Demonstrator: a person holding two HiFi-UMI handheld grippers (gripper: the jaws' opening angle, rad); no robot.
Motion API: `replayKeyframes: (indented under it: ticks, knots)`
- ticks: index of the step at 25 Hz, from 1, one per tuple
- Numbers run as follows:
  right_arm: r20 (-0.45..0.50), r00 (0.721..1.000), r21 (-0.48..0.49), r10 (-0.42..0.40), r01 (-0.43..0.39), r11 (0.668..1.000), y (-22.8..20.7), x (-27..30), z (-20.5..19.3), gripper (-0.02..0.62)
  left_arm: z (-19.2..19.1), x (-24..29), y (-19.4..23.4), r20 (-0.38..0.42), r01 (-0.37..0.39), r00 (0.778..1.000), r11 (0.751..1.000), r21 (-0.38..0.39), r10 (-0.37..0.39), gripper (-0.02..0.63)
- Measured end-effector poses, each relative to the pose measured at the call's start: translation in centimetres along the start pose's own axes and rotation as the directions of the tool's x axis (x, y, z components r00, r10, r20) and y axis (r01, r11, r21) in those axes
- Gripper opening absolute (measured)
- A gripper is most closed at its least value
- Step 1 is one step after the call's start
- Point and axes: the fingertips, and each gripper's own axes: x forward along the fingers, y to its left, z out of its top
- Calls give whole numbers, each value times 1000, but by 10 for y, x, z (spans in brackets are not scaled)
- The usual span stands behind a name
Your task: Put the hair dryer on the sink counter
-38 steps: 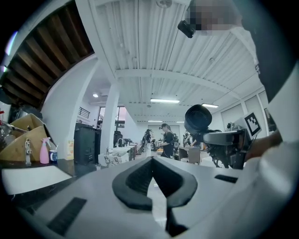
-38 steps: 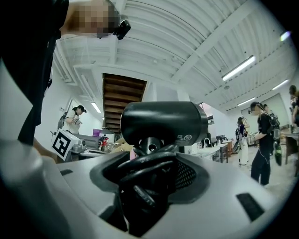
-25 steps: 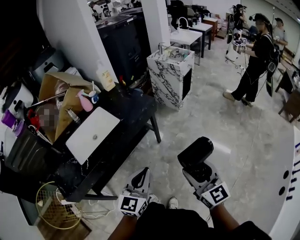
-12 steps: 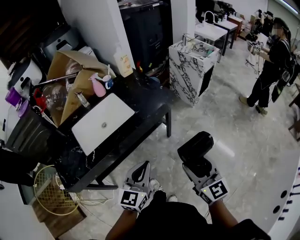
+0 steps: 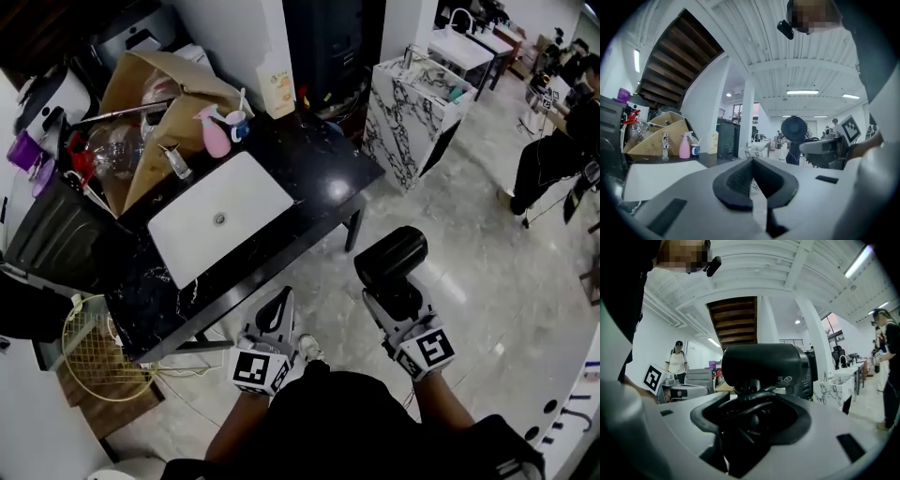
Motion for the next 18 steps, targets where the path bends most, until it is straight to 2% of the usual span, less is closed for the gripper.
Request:
replayKeyframes:
  ticks: [5,14,18]
  knots:
    - [-31,999,32,10,-9,999,-5,46,-4,259,1,9,38,-4,-40,999,999,-13,40,-2]
    - [-86,996,13,37,-36,999,-12,114,-5,259,15,29,81,14,-66,998,998,-13,67,-2]
    - [-120,991,12,55,-54,998,-27,143,-12,259,17,43,102,13,-116,993,993,-18,116,-2]
